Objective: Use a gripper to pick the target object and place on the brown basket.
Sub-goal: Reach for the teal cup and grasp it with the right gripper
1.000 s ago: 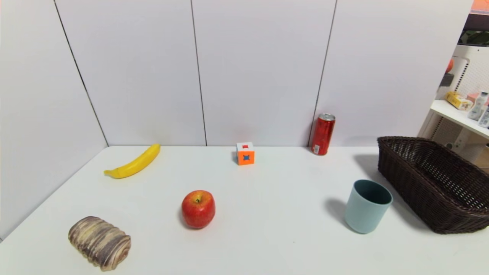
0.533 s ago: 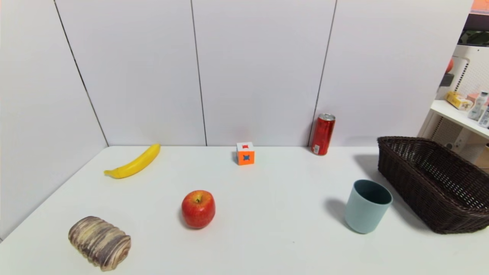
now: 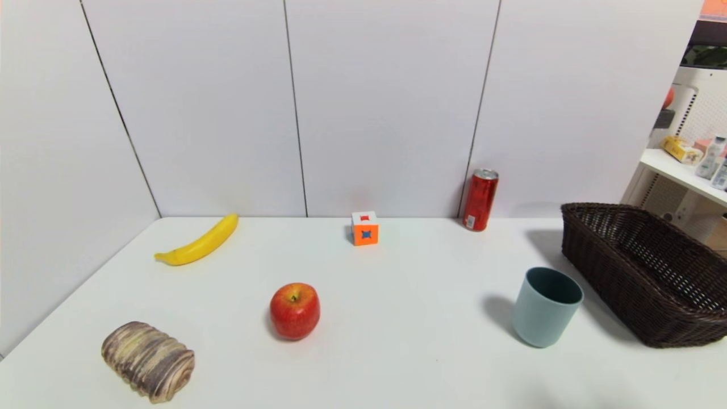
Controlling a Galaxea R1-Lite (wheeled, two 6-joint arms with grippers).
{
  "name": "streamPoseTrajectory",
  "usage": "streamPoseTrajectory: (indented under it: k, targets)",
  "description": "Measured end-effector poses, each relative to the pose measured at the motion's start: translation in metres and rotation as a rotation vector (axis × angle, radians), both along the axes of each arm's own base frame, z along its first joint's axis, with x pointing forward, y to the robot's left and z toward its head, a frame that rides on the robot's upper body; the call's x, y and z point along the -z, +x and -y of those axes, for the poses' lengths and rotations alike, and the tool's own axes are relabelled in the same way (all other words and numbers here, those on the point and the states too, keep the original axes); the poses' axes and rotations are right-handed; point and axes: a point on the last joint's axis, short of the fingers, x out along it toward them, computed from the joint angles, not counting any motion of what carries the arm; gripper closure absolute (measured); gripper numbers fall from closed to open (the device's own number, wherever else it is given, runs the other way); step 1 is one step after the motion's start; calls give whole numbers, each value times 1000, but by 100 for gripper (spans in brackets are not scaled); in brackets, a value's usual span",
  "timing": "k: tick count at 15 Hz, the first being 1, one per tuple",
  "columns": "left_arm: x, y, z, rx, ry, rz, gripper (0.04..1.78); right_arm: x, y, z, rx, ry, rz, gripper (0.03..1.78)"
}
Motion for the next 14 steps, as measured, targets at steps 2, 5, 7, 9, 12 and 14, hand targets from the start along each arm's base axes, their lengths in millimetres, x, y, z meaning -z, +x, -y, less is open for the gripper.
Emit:
streamPoseTrajectory:
  k: [2,5,7,9,12,14]
  targets:
    - [0,0,0,0,0,0,13,-38,36,-3,-28,-23,-61,11]
    - [0,0,0,0,0,0,13,-68,86,-11,-71,-43,-185,11]
    - [0,0,0,0,0,0,13,-78,119,-17,-98,-54,-289,11]
    - [0,0,0,0,0,0,13,-79,145,-22,-130,-59,-426,11]
    - [0,0,0,0,0,1,13,-68,176,-27,-152,-66,-639,11]
    - [0,0,0,0,0,1,13,-61,192,-30,-165,-66,-748,11]
